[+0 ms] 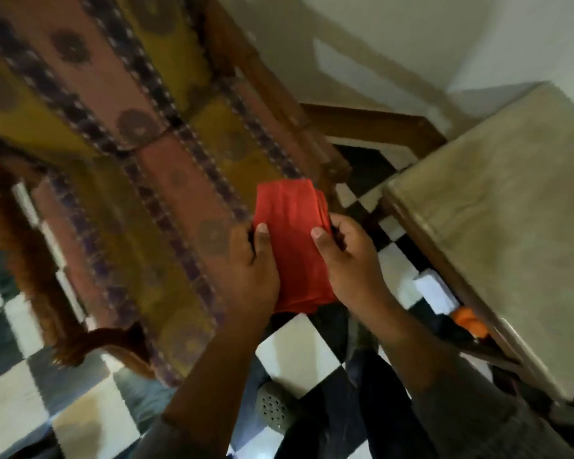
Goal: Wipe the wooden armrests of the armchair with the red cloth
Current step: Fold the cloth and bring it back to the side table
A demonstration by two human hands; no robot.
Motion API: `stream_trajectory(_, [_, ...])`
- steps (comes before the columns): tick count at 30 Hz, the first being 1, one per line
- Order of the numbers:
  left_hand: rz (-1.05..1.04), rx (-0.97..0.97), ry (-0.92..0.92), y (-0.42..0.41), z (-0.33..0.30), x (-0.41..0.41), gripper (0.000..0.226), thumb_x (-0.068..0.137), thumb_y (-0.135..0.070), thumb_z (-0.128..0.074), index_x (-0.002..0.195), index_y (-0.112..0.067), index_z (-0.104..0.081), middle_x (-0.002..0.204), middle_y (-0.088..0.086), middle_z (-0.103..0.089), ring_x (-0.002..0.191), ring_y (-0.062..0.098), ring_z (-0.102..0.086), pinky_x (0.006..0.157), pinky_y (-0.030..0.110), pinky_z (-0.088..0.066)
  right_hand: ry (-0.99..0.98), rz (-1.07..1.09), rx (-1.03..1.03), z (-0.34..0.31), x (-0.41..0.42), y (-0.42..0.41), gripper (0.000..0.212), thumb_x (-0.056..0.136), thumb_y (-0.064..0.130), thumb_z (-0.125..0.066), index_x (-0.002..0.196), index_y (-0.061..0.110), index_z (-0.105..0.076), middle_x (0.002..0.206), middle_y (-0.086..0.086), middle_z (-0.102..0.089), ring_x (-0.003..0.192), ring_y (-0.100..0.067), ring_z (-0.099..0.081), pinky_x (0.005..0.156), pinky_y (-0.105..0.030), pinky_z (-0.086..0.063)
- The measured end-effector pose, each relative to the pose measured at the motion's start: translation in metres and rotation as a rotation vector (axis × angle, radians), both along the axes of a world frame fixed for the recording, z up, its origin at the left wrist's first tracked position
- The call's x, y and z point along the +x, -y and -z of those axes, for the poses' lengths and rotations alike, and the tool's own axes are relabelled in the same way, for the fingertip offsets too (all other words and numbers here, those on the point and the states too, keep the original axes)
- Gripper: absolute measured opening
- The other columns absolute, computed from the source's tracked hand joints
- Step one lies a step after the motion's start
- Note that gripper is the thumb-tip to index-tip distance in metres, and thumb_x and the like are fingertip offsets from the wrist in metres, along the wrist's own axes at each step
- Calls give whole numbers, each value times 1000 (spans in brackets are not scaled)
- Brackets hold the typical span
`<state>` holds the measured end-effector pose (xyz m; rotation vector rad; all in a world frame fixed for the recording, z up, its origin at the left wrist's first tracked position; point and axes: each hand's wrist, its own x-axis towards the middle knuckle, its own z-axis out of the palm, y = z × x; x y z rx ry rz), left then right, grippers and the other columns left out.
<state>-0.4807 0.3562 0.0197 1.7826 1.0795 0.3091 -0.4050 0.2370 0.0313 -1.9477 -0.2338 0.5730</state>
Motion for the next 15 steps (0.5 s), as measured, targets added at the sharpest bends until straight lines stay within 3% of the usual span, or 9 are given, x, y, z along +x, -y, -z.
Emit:
stream_trajectory(1, [84, 75, -61, 15, -1, 13, 45, 97, -60, -33, 109, -24, -57, 110, 6, -64, 103, 22, -58, 97, 42, -46, -10, 48, 8, 1, 9, 18, 29, 97, 45, -50, 122, 31, -56, 109, 15, -61, 99, 2, -57, 79, -20, -47])
stream_trajectory(3, [207, 159, -33, 55, -4, 48, 49, 99, -57, -33, 117, -21, -59, 116, 3, -63, 103, 0, -53, 101, 19, -38, -14, 180, 14, 3, 30, 64, 33, 97, 40, -52, 126, 24, -57, 115, 8, -63, 102, -4, -60, 85, -26, -51])
stream_trajectory(5, [310, 127, -14, 109, -6, 95, 41, 104, -45, -38, 122, -15, -59, 103, -6, -61, 101, -10, -55, 86, -3, -34, -18, 324, 43, 9, 54, 120, 28, 98, 35, -53, 122, 22, -59, 113, 6, -65, 101, -7, -62, 87, -29, -54])
stream_trajectory(6, [350, 83, -18, 121, -3, 107, 36, 104, -43, -38, 121, -18, -58, 94, -15, -56, 95, -15, -56, 75, -8, -34, -30, 354, 51, 12, 61, 132, 25, 98, 34, -53, 120, 24, -59, 111, 7, -65, 99, -6, -63, 84, -27, -54])
stream_trajectory(8, [473, -14, -39, 171, 5, 144, 21, 105, -40, -37, 113, -26, -50, 87, -23, -46, 85, -16, -56, 62, 0, -41, -54, 469, 78, 19, 84, 183, 25, 98, 35, -52, 121, 26, -57, 108, 13, -64, 93, 0, -63, 76, -18, -54])
stream_trajectory(10, [556, -85, -36, 226, 16, 182, 14, 105, -41, -36, 107, -30, -44, 89, -19, -50, 81, -3, -57, 63, 13, -43, -72, 601, 79, 31, 105, 238, 26, 98, 37, -53, 122, 28, -57, 105, 21, -61, 89, 10, -60, 70, -9, -48])
stream_trajectory(12, [627, -82, -25, 260, 26, 208, 13, 105, -40, -36, 107, -29, -44, 90, -17, -53, 78, -5, -57, 61, 11, -42, -89, 679, 65, 40, 121, 271, 28, 97, 38, -53, 124, 29, -55, 103, 24, -60, 88, 12, -59, 68, -7, -45])
stream_trajectory(15, [727, -76, -33, 319, 43, 249, 12, 105, -38, -37, 107, -29, -45, 90, -16, -54, 74, -15, -56, 57, 5, -43, -105, 774, 68, 53, 148, 326, 33, 98, 38, -52, 129, 26, -53, 105, 21, -59, 94, 2, -61, 75, -15, -49])
